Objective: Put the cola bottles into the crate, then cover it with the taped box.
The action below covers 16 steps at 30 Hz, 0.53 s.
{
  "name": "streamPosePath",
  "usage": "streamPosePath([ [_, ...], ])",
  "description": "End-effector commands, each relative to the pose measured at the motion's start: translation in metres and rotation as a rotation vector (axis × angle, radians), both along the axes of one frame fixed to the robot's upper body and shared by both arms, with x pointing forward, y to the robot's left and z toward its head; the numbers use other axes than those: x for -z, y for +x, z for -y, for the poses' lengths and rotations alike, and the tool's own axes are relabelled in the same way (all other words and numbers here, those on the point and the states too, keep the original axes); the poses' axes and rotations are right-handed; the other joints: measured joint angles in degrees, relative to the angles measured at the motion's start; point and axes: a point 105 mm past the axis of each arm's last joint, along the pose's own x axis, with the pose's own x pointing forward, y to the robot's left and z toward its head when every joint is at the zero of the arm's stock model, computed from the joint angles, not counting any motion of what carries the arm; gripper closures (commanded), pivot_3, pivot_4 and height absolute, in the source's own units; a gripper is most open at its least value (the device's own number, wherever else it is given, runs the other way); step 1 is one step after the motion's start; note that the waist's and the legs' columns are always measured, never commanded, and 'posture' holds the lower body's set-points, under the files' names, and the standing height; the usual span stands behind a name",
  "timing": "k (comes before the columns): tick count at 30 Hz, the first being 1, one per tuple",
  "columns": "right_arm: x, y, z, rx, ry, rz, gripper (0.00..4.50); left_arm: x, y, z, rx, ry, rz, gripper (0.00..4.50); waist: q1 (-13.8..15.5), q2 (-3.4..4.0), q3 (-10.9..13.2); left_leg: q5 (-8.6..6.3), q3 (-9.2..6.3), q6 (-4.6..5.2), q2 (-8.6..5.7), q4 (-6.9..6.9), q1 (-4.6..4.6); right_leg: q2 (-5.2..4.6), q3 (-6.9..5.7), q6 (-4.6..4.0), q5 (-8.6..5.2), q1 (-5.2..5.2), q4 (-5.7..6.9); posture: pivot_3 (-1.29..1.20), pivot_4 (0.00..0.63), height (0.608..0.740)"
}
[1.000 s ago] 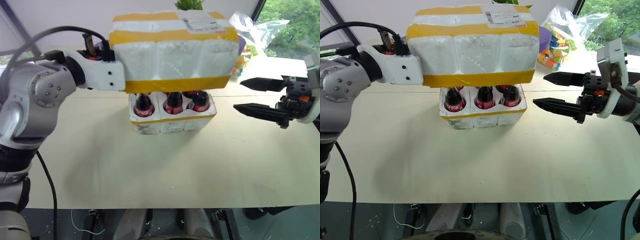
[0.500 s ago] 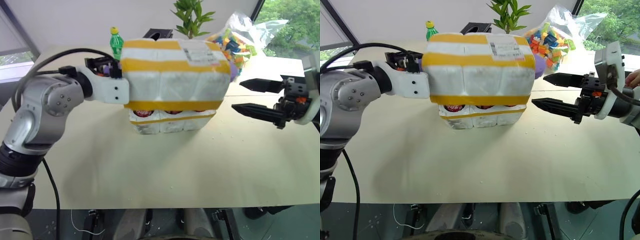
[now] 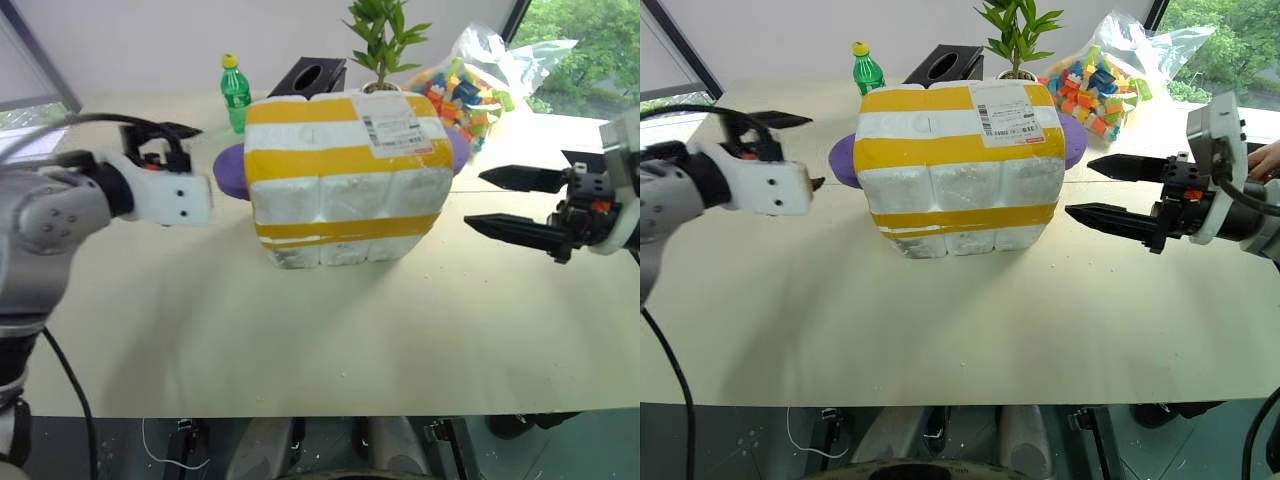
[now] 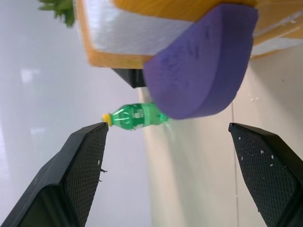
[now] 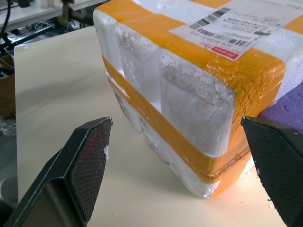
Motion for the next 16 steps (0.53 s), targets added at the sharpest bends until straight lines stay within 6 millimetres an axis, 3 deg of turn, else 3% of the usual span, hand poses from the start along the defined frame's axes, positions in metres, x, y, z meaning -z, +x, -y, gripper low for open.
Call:
streamPosePath([
  [1,-0.009,-0.003,0.003,0.002,-0.020,0.045,0.00,-0.013,-0.016,-0.017,0.065,-0.278,-0.118,0.23,0.0,0.02,0.0,0.00,0.00,0.00,0.00,0.00,0.00,0.00,0.00,0.00,0.00,0.00,0.01,0.00,0.150,0.732],
  [5,0.000,-0.001,0.009,0.016,-0.057,0.025,0.00,0.005,-0.038,-0.052,0.047,-0.745,-0.631,0.23,-0.2,0.02,0.0,0.00,0.00,0.00,0.01,0.00,0.02,0.06,-0.07,0.00,-0.01,0.00,0.04,0.00,0.150,0.732],
  [9,0.011,0.002,0.019,0.032,-0.111,-0.003,0.00,0.006,-0.070,-0.059,0.154,-0.900,-0.964,0.23,-0.3,0.03,0.0,0.00,0.00,0.01,0.02,0.01,0.04,0.20,-0.09,0.01,-0.02,0.02,0.05,0.00,0.150,0.732],
  [12,0.020,0.009,0.029,0.058,-0.137,-0.019,0.00,0.014,-0.064,-0.066,0.089,-0.916,-1.022,0.23,-0.1,0.04,0.0,0.00,0.00,0.00,0.01,0.03,0.13,0.16,-0.09,0.01,-0.03,0.10,0.04,0.00,0.150,0.732],
  [16,0.020,0.013,0.027,0.053,-0.123,-0.002,0.00,0.014,-0.059,-0.062,0.078,-0.902,-1.008,0.23,-0.1,0.10,0.0,-0.01,0.01,-0.02,0.02,0.00,0.24,0.01,-0.01,-0.07,-0.06,0.18,0.04,0.00,0.150,0.732],
])
